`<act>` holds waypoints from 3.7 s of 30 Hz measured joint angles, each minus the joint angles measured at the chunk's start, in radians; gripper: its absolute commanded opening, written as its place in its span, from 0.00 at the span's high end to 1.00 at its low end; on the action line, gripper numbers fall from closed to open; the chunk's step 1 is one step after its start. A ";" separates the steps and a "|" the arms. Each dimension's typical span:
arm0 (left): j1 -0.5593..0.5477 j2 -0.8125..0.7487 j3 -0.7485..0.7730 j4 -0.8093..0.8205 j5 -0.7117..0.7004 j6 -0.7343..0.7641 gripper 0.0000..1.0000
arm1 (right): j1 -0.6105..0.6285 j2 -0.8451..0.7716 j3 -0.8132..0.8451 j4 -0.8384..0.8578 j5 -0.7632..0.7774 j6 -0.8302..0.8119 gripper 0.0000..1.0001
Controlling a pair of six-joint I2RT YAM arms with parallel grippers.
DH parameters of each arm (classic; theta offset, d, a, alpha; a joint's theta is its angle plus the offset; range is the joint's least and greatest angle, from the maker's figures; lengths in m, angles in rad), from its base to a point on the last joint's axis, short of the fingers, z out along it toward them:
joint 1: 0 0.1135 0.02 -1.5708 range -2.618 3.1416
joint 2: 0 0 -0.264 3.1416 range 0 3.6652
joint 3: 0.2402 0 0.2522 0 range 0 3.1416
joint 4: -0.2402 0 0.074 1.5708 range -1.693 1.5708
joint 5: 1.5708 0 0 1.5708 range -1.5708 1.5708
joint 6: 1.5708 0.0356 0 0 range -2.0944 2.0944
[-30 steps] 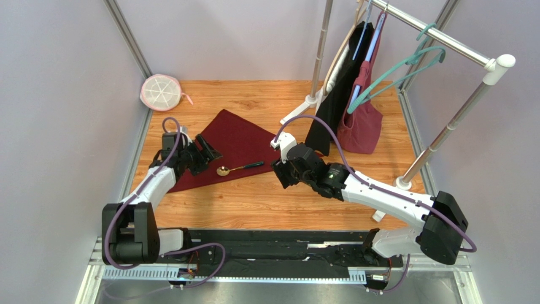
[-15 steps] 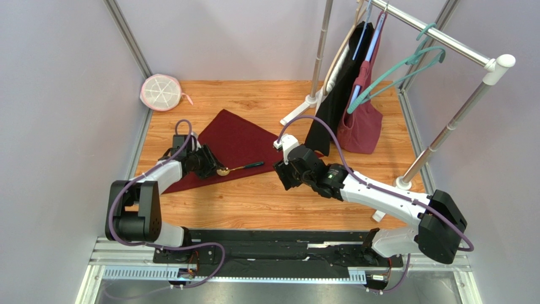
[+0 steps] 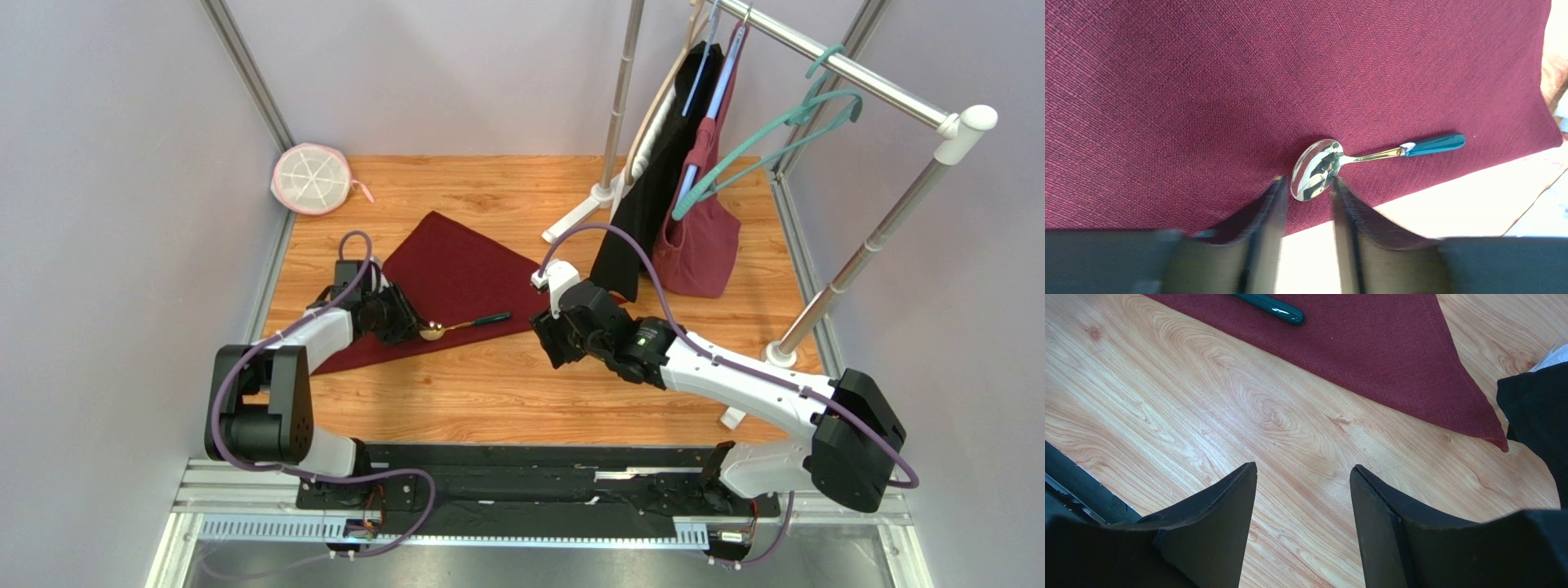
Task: Fold the napkin, place the utensils inside, and roll it up
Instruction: Place the utensil onto the napkin, then fold the napkin
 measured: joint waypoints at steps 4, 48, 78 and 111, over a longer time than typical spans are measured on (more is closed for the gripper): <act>0.000 0.004 0.011 -0.006 -0.005 0.004 0.63 | 0.000 -0.005 -0.001 0.000 -0.002 0.001 0.39; 0.049 -0.332 0.301 -0.269 -0.078 0.209 0.20 | -0.056 0.443 0.303 0.083 -0.105 0.203 0.39; 0.100 -0.379 0.288 -0.292 0.015 0.232 0.19 | -0.343 0.399 0.127 0.164 0.027 0.474 0.43; 0.101 -0.370 0.283 -0.291 0.082 0.230 0.20 | -0.465 0.375 0.026 0.116 0.166 0.594 0.48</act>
